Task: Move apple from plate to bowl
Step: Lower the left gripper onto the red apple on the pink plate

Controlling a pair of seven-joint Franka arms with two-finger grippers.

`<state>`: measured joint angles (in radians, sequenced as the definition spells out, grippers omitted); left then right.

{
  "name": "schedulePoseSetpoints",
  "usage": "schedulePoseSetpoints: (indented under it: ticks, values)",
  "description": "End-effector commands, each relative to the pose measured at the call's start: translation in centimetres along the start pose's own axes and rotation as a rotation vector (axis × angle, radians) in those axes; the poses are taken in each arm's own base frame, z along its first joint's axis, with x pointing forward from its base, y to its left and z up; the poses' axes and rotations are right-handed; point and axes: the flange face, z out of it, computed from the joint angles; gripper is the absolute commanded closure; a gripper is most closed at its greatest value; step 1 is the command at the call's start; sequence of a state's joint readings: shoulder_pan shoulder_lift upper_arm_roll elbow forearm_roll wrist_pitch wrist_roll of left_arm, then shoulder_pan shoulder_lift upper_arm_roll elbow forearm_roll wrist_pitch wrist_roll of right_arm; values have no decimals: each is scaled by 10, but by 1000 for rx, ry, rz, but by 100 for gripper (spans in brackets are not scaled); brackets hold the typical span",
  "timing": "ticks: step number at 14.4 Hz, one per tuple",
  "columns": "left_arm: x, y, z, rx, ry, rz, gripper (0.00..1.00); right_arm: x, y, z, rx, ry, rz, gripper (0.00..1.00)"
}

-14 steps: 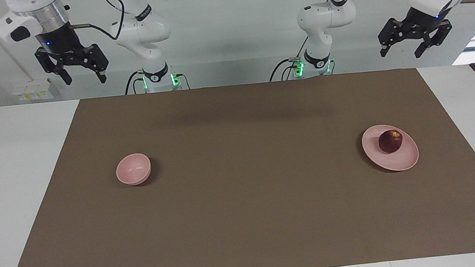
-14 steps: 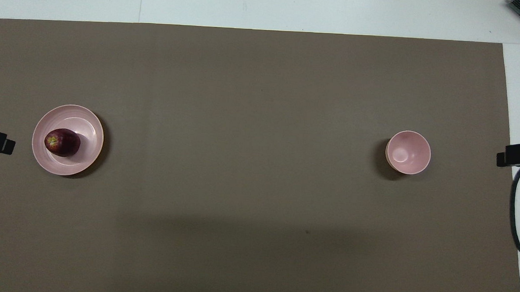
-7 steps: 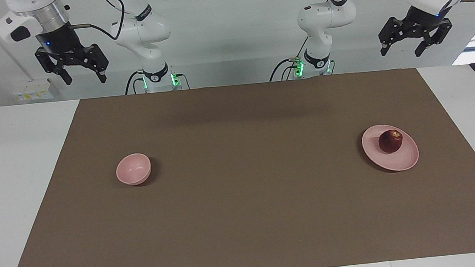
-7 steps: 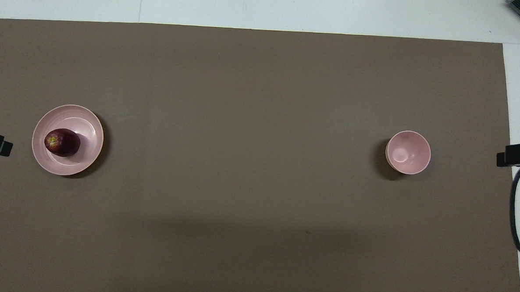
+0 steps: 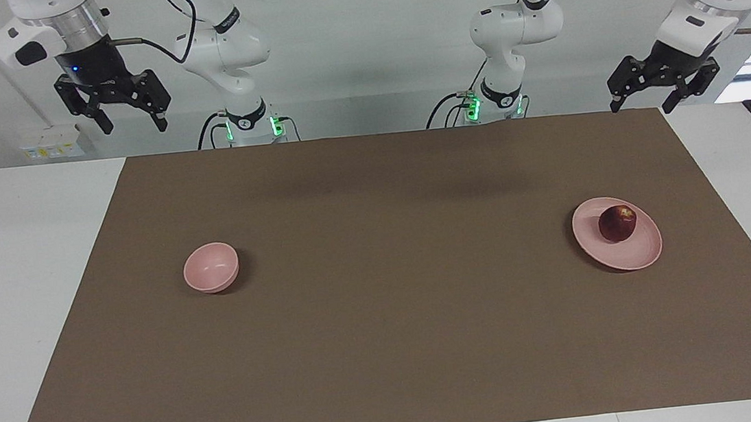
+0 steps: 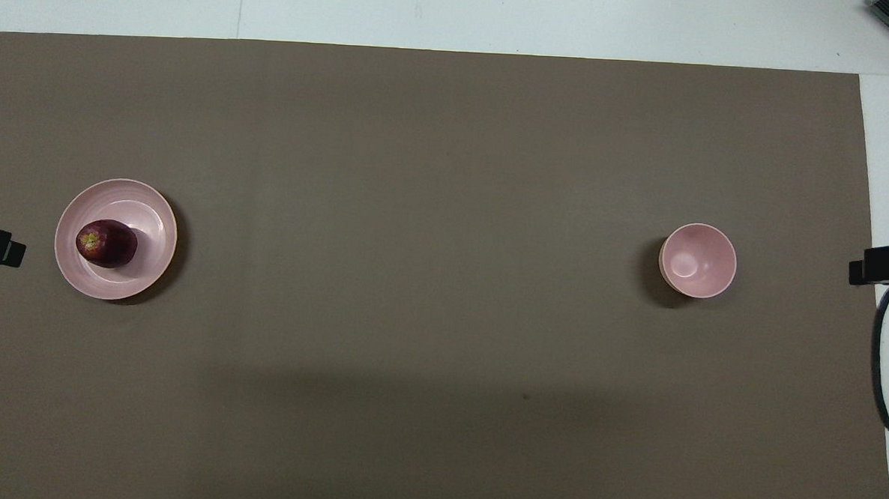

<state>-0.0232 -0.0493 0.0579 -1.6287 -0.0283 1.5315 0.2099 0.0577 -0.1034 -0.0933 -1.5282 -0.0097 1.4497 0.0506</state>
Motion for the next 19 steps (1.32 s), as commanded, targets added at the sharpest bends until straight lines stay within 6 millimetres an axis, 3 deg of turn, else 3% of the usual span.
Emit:
schedulePoseSetpoints:
  ticks: [1,4,10,12,15,19]
  values:
    - [-2,-4,50,-13,-3,3,0,-6,-4,0,6,-14,-12,0]
    - [1,-18,98,-9,20,-14,0,-10,-7,10,9,-33,-16,0]
    - [14,-56,192,36,145,-54,0,-9,-20,10,11,-21,-43,0]
    - [15,-71,212,51,168,-48,0,-8,-20,9,12,-15,-43,0]
    - [20,-74,242,61,192,-51,0,-8,-20,9,12,-10,-45,0]
    - [21,-83,261,37,205,-96,0,-6,-21,9,12,-3,-46,0]
